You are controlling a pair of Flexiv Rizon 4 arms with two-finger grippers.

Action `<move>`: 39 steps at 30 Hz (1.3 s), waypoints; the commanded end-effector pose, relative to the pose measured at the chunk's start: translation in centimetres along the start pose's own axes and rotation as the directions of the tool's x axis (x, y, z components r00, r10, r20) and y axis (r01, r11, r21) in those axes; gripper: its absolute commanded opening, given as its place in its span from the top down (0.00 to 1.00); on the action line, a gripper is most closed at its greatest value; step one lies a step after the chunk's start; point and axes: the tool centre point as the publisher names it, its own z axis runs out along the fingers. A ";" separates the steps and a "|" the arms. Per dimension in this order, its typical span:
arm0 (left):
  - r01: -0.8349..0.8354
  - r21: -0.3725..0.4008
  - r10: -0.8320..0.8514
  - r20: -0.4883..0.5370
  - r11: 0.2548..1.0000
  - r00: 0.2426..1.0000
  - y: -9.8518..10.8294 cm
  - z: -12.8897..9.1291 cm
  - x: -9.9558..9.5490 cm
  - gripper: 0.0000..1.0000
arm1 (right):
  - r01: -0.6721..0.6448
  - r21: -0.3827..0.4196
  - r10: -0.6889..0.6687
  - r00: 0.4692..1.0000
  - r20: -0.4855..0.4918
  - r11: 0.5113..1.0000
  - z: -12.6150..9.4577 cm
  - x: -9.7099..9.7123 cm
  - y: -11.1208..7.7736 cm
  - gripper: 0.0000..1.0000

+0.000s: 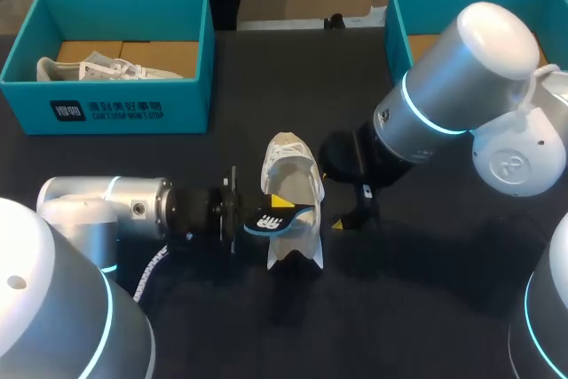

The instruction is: Take the shoe out of the shoebox, open the shoe tongue, remove and reinsert the insole, then place the shoe into the shoebox

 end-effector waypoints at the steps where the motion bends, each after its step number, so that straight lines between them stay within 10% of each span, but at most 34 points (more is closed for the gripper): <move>1: 0.000 0.004 0.000 0.000 1.000 1.000 0.8 0.4 0.0 1.00 | 0.000 0.003 0.000 1.000 0.004 1.000 0.1 0.1 0.0 0.00; 35: 0.019 -0.104 -0.017 0.016 0.994 1.000 5.5 0.5 -0.1 1.00 | 0.000 0.003 0.000 1.000 0.004 1.000 0.1 0.1 0.0 0.00; 37: 0.016 -0.105 -0.015 0.016 0.994 1.000 5.0 0.4 -0.2 0.73 | 0.000 0.003 0.000 1.000 0.004 1.000 0.1 0.1 0.0 0.00; 39: 0.012 -0.104 -0.011 0.014 0.995 1.000 4.6 0.4 -0.3 0.69 | 0.000 0.003 0.000 1.000 0.004 1.000 0.1 0.1 0.0 0.00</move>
